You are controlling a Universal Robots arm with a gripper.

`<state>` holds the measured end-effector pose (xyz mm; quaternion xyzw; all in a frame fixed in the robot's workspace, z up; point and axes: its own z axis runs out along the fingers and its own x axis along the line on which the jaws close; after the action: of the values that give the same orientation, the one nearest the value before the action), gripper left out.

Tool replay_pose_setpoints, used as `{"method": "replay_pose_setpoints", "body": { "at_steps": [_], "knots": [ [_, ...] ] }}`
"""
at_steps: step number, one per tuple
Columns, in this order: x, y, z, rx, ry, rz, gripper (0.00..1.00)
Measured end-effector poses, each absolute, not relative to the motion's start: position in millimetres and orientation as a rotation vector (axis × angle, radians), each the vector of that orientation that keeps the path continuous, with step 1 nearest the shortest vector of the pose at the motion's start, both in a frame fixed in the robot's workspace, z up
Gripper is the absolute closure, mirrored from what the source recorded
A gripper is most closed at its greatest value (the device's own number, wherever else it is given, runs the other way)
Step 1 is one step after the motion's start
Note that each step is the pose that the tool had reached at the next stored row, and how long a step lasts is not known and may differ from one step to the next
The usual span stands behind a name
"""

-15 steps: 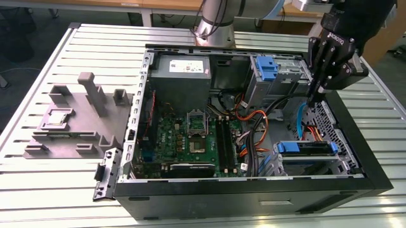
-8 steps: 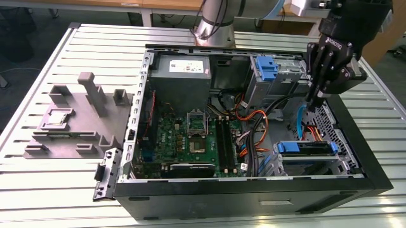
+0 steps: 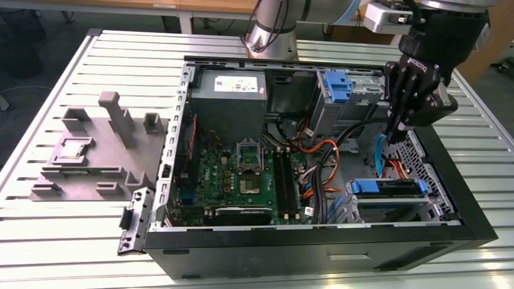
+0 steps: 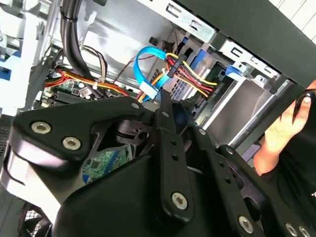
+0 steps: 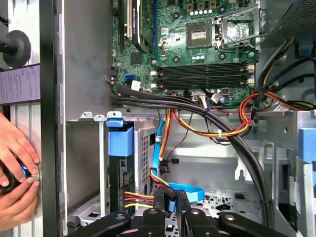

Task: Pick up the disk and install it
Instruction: 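Insert the second disk wire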

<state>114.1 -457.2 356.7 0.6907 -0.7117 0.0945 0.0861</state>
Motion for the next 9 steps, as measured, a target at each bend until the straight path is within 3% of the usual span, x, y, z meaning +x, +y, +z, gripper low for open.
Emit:
{"method": "replay_pose_setpoints", "body": {
  "at_steps": [3,4,9],
  "knots": [
    [114.1,-458.1,354.9,2.053,-2.116,0.291,0.78],
    [114.1,-458.1,354.9,2.053,-2.115,0.292,0.84],
    [114.2,-458.1,354.0,2.038,-2.099,0.32,0.84]
  ]
}}
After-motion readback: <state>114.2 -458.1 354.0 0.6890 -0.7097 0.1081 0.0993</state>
